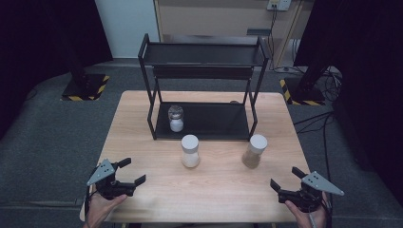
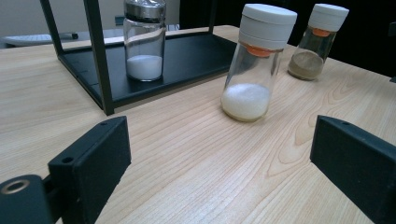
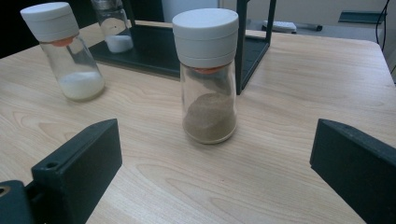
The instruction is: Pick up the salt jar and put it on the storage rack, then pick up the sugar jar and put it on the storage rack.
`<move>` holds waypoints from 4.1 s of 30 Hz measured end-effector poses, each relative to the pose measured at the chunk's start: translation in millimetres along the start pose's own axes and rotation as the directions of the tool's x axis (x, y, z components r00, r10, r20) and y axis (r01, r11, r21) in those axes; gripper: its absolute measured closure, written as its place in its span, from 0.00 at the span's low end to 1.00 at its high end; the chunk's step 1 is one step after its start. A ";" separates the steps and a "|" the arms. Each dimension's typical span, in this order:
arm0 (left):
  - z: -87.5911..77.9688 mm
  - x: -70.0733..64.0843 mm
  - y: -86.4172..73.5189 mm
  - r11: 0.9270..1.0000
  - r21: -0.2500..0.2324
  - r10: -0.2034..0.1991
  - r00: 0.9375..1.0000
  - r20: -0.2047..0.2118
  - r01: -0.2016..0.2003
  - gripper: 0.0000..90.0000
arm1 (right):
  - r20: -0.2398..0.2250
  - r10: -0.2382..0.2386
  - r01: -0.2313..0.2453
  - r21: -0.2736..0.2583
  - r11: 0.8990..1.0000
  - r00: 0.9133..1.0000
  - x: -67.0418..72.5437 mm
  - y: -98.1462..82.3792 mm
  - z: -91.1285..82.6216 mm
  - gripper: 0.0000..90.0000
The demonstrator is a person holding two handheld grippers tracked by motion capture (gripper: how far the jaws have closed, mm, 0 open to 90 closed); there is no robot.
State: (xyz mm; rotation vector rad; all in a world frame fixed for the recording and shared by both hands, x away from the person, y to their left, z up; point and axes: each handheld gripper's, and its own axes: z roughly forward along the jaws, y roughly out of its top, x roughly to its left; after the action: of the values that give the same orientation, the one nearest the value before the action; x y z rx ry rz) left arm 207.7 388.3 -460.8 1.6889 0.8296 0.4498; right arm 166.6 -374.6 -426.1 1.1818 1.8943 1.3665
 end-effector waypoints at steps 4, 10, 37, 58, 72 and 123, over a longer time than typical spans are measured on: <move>-0.5 1.4 -1.3 1.000 -0.005 -0.009 1.000 -0.005 0.009 0.04 | -0.002 -0.002 0.002 0.000 1.000 1.000 -0.5 0.0 0.7 0.03; -1.0 2.7 -2.6 1.000 -0.011 -0.020 1.000 -0.003 0.020 0.04 | -0.002 -0.002 0.002 0.003 1.000 1.000 -0.1 0.5 1.1 0.03; 2.3 4.3 -1.8 0.999 0.001 -0.038 0.999 0.004 0.038 0.05 | 0.003 0.016 -0.016 0.003 1.000 1.000 -2.8 -1.4 0.6 0.03; 2.7 6.5 -2.4 0.999 0.006 -0.054 0.999 -0.001 0.054 0.05 | -0.003 -0.042 0.042 -0.008 0.999 0.999 11.4 12.7 6.9 0.04; 3.1 5.9 -1.6 0.999 0.014 -0.043 0.999 0.000 0.043 0.05 | -0.106 -0.098 0.098 -0.002 0.995 0.990 24.0 57.9 36.7 0.05; 6.6 4.2 2.9 0.998 0.067 -0.012 1.000 0.001 0.011 0.04 | -0.415 -0.175 0.228 0.081 0.970 0.893 104.7 145.7 209.8 0.06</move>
State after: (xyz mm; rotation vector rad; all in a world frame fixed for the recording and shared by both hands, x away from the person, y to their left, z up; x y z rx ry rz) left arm 215.9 386.6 -460.4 1.7452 0.8610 0.4166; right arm 334.7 -166.7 -357.3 0.7642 2.3507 1.4756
